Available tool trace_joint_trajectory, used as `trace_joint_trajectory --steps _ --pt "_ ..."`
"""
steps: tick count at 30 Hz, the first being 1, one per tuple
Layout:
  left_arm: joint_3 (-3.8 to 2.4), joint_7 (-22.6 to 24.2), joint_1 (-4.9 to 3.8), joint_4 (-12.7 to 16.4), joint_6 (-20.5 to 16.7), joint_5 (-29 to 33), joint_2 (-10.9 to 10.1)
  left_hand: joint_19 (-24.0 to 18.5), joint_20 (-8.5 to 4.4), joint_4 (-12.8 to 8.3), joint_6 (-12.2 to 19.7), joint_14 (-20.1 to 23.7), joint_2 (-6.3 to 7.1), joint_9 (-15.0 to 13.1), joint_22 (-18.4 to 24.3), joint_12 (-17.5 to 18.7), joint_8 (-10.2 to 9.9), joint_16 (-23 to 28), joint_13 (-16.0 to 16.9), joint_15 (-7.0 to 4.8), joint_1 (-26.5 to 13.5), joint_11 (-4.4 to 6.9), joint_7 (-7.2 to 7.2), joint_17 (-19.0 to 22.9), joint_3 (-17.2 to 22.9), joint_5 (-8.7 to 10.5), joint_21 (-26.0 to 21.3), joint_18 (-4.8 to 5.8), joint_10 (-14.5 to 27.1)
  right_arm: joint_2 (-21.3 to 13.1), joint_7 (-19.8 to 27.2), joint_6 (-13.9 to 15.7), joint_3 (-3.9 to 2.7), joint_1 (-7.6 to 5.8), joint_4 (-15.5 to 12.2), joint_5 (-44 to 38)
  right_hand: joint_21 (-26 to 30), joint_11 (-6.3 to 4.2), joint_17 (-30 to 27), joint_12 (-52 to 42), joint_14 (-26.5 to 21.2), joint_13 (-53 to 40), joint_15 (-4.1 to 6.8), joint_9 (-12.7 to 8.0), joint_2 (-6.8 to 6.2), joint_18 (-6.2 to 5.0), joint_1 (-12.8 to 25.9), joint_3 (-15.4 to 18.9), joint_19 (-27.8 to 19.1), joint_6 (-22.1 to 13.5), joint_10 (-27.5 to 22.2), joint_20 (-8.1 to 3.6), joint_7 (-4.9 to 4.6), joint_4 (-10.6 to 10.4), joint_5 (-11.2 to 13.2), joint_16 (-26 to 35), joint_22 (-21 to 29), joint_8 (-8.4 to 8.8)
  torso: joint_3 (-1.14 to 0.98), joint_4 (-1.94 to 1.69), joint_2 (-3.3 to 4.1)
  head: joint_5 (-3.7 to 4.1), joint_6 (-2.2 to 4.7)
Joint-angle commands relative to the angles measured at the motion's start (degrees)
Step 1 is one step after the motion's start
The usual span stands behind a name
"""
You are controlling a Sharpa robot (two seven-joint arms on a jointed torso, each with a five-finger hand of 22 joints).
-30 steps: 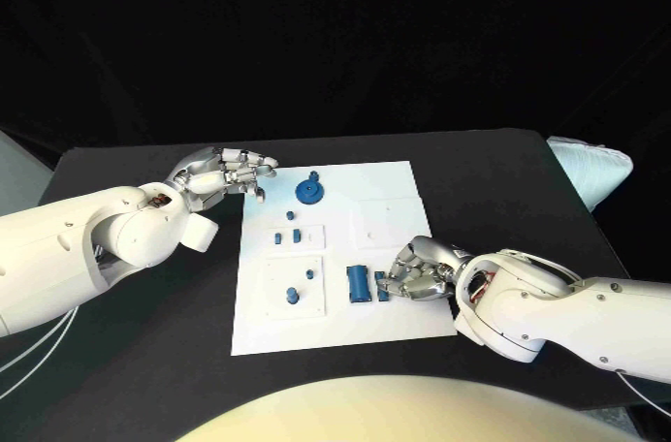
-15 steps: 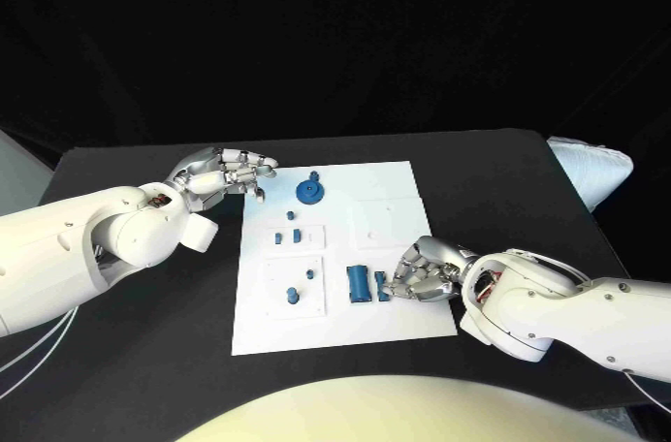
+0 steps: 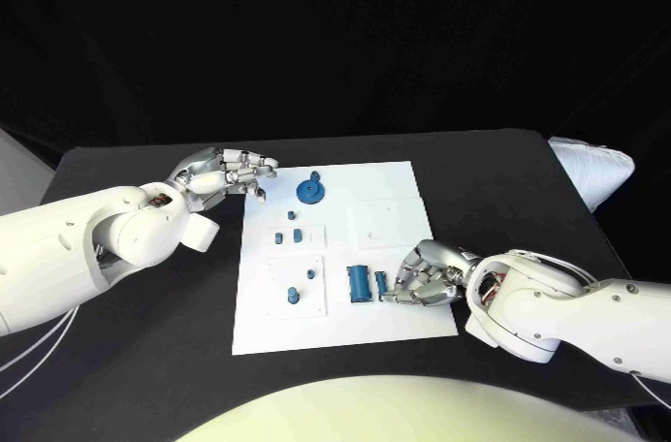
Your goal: Assemble the parts on the task board
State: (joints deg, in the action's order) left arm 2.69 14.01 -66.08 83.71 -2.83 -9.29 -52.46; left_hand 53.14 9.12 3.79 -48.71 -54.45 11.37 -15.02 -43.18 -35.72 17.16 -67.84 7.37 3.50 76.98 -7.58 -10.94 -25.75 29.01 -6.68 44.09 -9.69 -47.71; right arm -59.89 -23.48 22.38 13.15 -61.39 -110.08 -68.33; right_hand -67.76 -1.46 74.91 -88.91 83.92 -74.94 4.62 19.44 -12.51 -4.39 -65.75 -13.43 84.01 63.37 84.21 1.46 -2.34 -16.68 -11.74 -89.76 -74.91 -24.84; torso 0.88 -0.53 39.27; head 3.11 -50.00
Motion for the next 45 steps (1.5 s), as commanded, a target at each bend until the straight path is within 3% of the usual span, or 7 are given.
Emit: trace_joint_trajectory --steps 1,10,20,32,45 --pt "-0.02 0.03 0.00 0.07 0.92 0.32 0.06 0.38 0.14 0.43 0.37 0.04 -0.20 0.05 0.05 -0.16 0.17 0.11 -0.07 0.30 -0.47 -0.06 0.06 0.06 0.00 -0.05 -0.27 -0.79 0.25 0.02 1.01 -1.50 0.02 0.06 0.06 -0.12 0.19 0.07 15.09 0.18 6.08 -14.55 0.14 -0.08 0.57 0.37 -0.12 0.41 0.45 0.05 5.39 -0.01 -0.35 0.04 0.19 -0.24 -5.73 -0.23 0.04 0.00 0.01 0.07 0.00" --pt "0.00 -0.08 0.01 0.04 1.00 0.32 0.12 0.40 0.15 0.47 0.44 0.04 -0.20 0.07 0.08 -0.19 0.15 0.11 -0.08 0.31 -0.46 -0.07 0.04 0.06 -0.01 -0.05 -0.31 -0.79 0.29 0.55 -0.25 -1.08 0.02 0.06 0.67 -0.88 0.10 -0.03 15.09 0.12 6.08 -14.59 0.21 -0.22 2.19 0.39 -1.40 0.24 0.53 0.06 5.41 -0.05 -0.24 0.21 0.10 -0.24 -5.85 -0.19 0.06 -0.02 -0.02 0.25 0.00" --pt "0.00 -0.16 0.07 -0.03 1.15 0.32 0.23 0.40 0.15 0.47 0.44 0.04 -0.20 0.07 0.08 -0.19 0.15 0.11 -0.08 0.31 -0.46 -0.07 0.04 0.06 -0.01 -0.05 -0.31 -0.79 0.29 1.67 -1.19 -1.64 0.02 0.06 1.79 -1.28 0.05 -0.10 15.09 0.09 6.08 -14.60 0.26 -0.31 2.83 0.40 -2.34 -0.21 0.58 0.01 5.42 -0.10 -0.16 0.42 -0.60 -0.24 -5.94 -0.14 0.08 -0.02 0.01 0.20 0.00" --pt "0.01 -0.27 0.09 -0.02 1.24 0.32 0.20 0.43 0.17 0.52 0.49 0.04 -0.21 0.09 0.12 -0.22 0.17 0.10 -0.10 0.33 -0.43 -0.09 0.03 0.05 -0.04 -0.04 -0.36 -0.80 0.36 1.94 -1.25 -3.39 0.02 0.06 2.36 -1.32 0.37 -0.15 15.09 0.14 6.08 -14.59 0.30 -0.42 2.25 0.36 -3.80 -0.46 0.53 -0.08 5.41 -0.15 -0.12 0.89 -1.65 -0.24 -5.89 -0.09 0.06 0.01 -0.04 0.26 0.00" --pt "0.01 0.58 0.11 0.00 0.77 0.34 0.25 0.43 0.17 0.52 0.49 0.04 -0.21 0.09 0.12 -0.22 0.17 0.10 -0.10 0.33 -0.43 -0.09 0.03 0.05 -0.04 -0.04 -0.36 -0.80 0.36 0.67 3.78 1.25 -0.04 -0.24 1.26 1.46 1.55 0.19 15.09 1.45 6.08 -14.10 0.09 -0.69 1.32 0.20 -1.75 1.39 0.27 -0.47 5.00 0.00 -0.55 0.10 -2.24 -0.24 -5.55 0.17 0.07 0.04 -0.06 0.21 0.00"
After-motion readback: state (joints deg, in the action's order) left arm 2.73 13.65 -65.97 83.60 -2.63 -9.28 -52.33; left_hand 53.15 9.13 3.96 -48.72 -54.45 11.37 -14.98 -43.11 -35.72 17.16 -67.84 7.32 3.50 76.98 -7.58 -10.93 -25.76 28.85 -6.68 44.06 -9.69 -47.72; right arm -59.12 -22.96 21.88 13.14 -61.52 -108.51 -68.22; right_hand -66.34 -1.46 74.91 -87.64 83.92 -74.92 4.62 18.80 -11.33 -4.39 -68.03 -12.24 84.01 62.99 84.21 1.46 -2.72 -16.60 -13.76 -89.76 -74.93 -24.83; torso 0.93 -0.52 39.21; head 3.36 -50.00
